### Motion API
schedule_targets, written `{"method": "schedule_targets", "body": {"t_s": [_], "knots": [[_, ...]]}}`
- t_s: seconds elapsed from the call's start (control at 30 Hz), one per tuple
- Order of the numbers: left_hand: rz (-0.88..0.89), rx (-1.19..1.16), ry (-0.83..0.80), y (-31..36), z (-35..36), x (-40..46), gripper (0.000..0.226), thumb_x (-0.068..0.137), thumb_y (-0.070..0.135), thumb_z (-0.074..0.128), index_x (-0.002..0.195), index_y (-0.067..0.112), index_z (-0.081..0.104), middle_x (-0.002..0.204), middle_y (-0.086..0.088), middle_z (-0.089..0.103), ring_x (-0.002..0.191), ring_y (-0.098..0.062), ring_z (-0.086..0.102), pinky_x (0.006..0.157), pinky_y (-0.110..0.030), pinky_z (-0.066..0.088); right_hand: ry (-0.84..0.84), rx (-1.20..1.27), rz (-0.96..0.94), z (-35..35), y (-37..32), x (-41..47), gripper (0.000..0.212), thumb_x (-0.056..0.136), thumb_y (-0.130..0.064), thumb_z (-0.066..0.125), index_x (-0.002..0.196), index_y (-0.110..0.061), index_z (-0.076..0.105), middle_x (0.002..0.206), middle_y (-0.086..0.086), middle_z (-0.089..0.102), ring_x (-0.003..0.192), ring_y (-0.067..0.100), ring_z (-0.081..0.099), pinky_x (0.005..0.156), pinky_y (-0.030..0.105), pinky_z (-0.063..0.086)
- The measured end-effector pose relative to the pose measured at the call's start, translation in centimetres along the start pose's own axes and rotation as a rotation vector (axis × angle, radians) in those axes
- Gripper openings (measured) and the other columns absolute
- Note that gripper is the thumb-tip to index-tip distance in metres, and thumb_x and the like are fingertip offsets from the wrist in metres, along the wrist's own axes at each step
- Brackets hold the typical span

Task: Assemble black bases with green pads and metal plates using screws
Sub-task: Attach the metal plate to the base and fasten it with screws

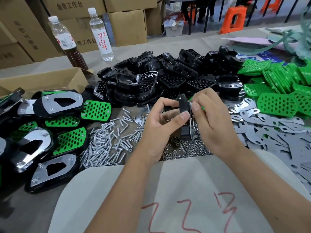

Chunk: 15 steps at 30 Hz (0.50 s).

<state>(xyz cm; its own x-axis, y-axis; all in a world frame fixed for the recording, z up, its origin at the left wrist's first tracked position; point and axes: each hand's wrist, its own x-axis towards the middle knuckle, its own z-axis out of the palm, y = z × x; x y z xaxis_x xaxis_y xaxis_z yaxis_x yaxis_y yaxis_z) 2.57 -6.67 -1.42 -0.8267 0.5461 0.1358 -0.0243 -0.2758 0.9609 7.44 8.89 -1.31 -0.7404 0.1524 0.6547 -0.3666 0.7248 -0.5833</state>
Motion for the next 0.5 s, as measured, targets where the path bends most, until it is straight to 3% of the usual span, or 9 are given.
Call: {"method": "schedule_targets", "body": {"t_s": [0.1,0.23,0.3,0.37,0.5], "knots": [[-0.004,0.007,0.000,-0.04,-0.01,-0.01,0.022,0.089,0.023,0.077,0.107,0.020,0.064,0.092,-0.007,0.076,0.083,-0.024,0.071,0.067,-0.038,0.060,0.022,-0.051,-0.004,0.24,0.36,-0.01,0.018,0.108,-0.011,0.043,0.094,-0.005,0.051,0.093,0.004,0.048,0.083,0.021,0.045,0.074,0.027,0.037],[0.028,0.078,0.011,-0.20,0.20,-0.14,0.023,0.093,0.021,0.075,0.111,0.013,0.061,0.080,0.008,0.073,0.077,-0.006,0.067,0.068,-0.022,0.056,0.058,-0.090,-0.025,0.33,0.27,0.13,0.027,0.110,-0.013,0.041,0.086,-0.007,0.051,0.092,0.005,0.044,0.079,0.017,0.040,0.072,0.018,0.034],[0.038,0.103,0.009,-0.26,0.30,-0.14,0.028,0.092,0.021,0.076,0.113,0.010,0.061,0.086,0.004,0.076,0.079,-0.009,0.070,0.072,-0.025,0.058,0.092,-0.079,0.015,0.26,0.18,0.20,0.030,0.110,-0.016,0.043,0.081,-0.014,0.049,0.089,0.003,0.044,0.078,0.014,0.039,0.071,0.015,0.033],[0.046,0.111,0.014,-0.29,0.37,-0.10,0.029,0.090,0.022,0.078,0.113,0.013,0.063,0.090,0.002,0.078,0.081,-0.012,0.072,0.073,-0.028,0.059,0.095,-0.032,0.043,0.09,0.10,0.18,0.032,0.111,-0.017,0.043,0.079,-0.019,0.046,0.086,-0.001,0.044,0.078,0.011,0.042,0.072,0.015,0.033],[0.053,0.123,0.061,-0.32,0.40,-0.08,0.021,0.090,0.026,0.078,0.106,0.023,0.065,0.081,0.010,0.075,0.073,0.000,0.067,0.065,-0.016,0.053,0.008,-0.014,0.066,0.28,0.05,0.00,0.020,0.107,-0.008,0.041,0.088,-0.010,0.048,0.090,0.000,0.045,0.085,0.016,0.045,0.075,0.023,0.035]]}}
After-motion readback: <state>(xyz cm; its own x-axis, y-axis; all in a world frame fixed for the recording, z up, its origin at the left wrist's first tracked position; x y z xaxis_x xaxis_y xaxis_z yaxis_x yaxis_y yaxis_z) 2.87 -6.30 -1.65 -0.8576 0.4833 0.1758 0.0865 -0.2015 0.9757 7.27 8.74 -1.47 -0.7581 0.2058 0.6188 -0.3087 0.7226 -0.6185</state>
